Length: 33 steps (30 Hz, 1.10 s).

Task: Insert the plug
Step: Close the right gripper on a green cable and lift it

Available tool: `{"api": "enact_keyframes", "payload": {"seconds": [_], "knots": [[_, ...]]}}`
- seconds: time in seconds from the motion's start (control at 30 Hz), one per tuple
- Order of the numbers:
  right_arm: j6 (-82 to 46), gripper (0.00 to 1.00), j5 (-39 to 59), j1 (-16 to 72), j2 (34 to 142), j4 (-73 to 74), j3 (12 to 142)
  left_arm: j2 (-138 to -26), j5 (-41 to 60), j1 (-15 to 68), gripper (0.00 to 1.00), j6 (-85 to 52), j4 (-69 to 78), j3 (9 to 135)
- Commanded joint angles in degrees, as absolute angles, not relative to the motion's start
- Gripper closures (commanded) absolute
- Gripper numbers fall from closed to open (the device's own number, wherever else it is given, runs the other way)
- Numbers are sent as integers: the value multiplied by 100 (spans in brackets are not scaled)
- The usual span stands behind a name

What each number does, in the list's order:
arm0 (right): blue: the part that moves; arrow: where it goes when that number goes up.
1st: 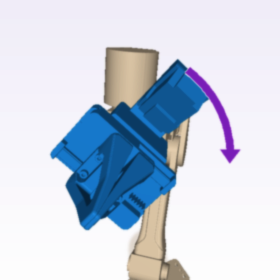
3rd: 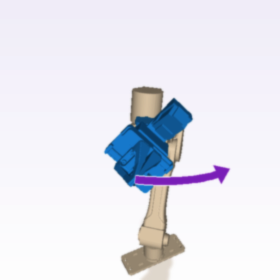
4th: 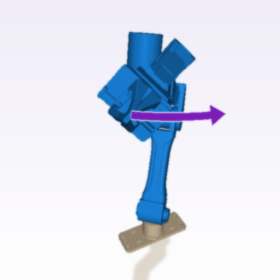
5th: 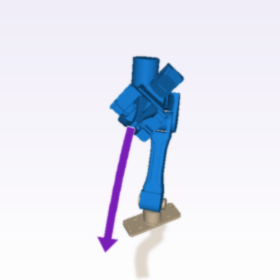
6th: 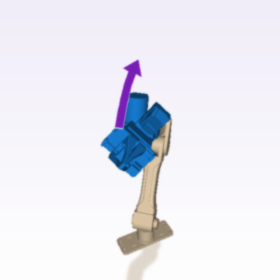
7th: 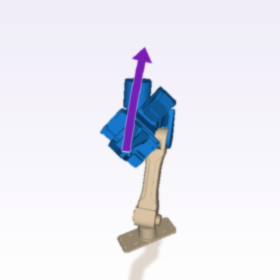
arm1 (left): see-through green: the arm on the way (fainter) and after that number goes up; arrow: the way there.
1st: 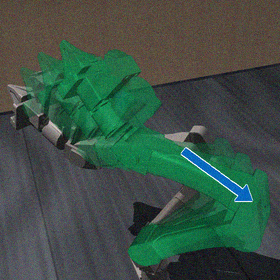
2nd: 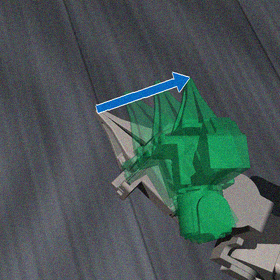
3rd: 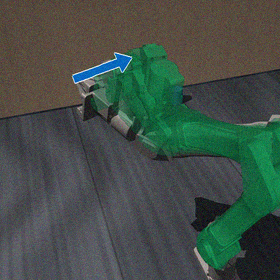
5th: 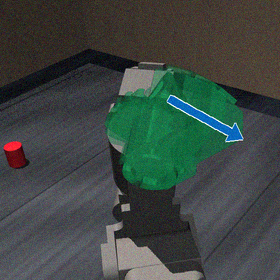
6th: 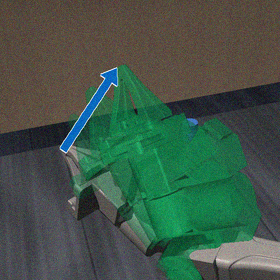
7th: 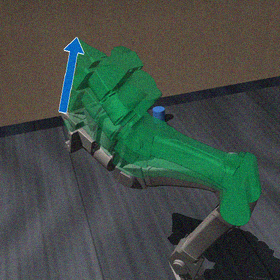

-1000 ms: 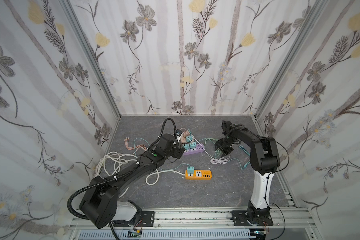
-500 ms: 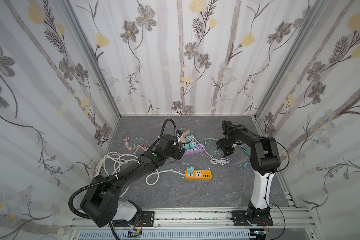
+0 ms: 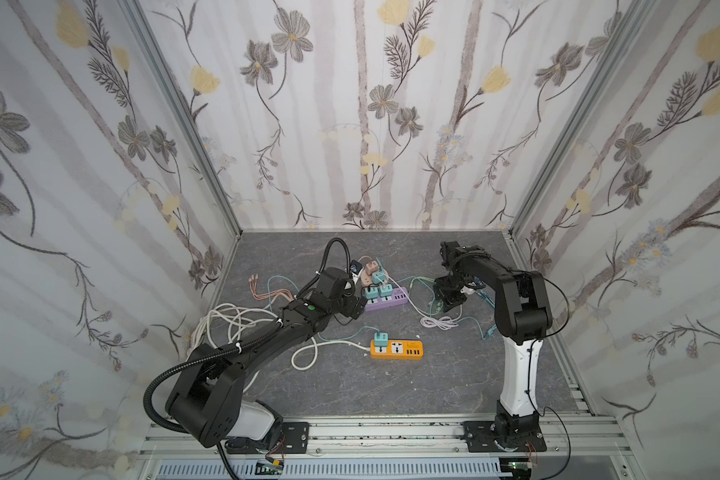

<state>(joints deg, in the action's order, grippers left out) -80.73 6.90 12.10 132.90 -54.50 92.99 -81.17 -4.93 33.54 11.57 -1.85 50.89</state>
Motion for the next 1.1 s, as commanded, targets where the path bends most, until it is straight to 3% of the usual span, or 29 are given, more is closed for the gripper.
{"api": "enact_keyframes", "payload": {"seconds": [0.0,0.3,0.5,0.77,0.87,1.07], "knots": [[-8233,56,451,1226,13389,-5789,9277,-8082,-545,3340,0,1156,-22,5029],[-8194,85,247,1296,13253,-5586,9120,-8033,-551,3335,0,1091,-132,5104],[-7619,100,-332,1292,12401,-4720,8758,-7939,-493,3340,0,916,-334,5240],[-5633,100,-1577,1296,10593,-3507,8409,-8048,-7,3356,0,522,-1003,5882],[-4269,100,-1356,1309,9936,-2570,8150,-8069,259,3392,0,247,-938,6006],[-2781,100,-588,1316,8798,-2291,8170,-8353,1490,3513,3,-416,-813,6549]]}}
